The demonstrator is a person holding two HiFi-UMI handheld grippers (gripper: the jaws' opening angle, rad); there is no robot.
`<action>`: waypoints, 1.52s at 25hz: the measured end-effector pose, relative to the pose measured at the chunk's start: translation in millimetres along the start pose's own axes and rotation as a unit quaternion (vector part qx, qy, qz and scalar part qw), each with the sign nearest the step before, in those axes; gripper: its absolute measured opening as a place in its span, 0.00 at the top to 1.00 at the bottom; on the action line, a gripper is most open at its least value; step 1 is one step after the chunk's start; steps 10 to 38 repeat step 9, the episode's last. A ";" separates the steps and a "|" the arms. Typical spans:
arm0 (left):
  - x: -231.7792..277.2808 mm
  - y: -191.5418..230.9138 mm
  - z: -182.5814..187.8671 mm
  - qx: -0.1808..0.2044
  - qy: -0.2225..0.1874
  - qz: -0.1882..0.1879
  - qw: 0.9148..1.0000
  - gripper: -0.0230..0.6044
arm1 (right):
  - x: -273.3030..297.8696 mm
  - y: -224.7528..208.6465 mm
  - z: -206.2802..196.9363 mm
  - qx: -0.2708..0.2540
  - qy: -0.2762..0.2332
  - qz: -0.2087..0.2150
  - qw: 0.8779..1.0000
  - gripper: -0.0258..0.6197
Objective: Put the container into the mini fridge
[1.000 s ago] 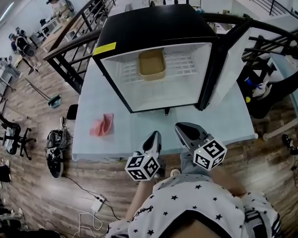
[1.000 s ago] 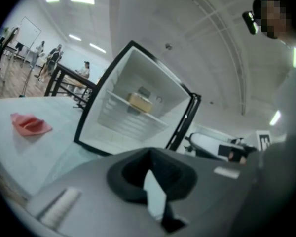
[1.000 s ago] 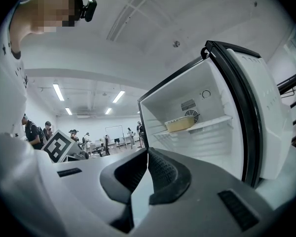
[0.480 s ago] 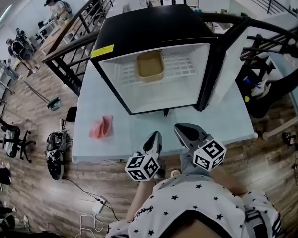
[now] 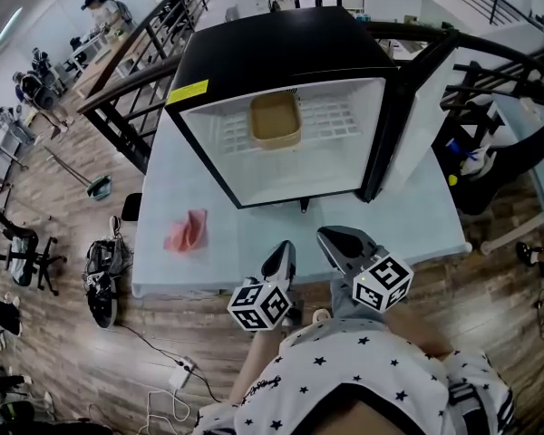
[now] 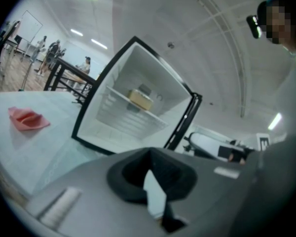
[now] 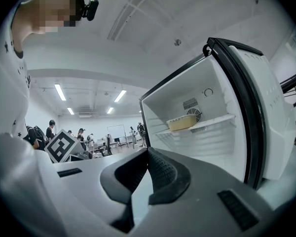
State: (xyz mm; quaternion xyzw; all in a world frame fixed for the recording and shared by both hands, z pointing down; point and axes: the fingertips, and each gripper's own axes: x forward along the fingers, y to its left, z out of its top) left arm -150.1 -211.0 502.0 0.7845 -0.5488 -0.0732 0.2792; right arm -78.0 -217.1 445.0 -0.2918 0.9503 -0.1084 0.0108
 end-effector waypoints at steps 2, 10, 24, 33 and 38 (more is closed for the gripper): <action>0.5 -0.6 -0.5 0.000 0.001 0.000 1.000 0.96 | -0.7 -0.3 0.2 0.001 -0.001 -0.001 1.000 0.93; 3.5 -0.9 -1.5 -0.013 0.002 -0.002 1.000 0.96 | -1.9 -4.2 1.4 0.005 -0.004 -0.004 1.000 0.93; 3.5 -0.9 -1.5 -0.013 0.002 -0.002 1.000 0.96 | -1.9 -4.2 1.4 0.005 -0.004 -0.004 1.000 0.93; 3.5 -0.9 -1.5 -0.013 0.002 -0.002 1.000 0.96 | -1.9 -4.2 1.4 0.005 -0.004 -0.004 1.000 0.93; 3.5 -0.9 -1.5 -0.013 0.002 -0.002 1.000 0.96 | -1.9 -4.2 1.4 0.005 -0.004 -0.004 1.000 0.93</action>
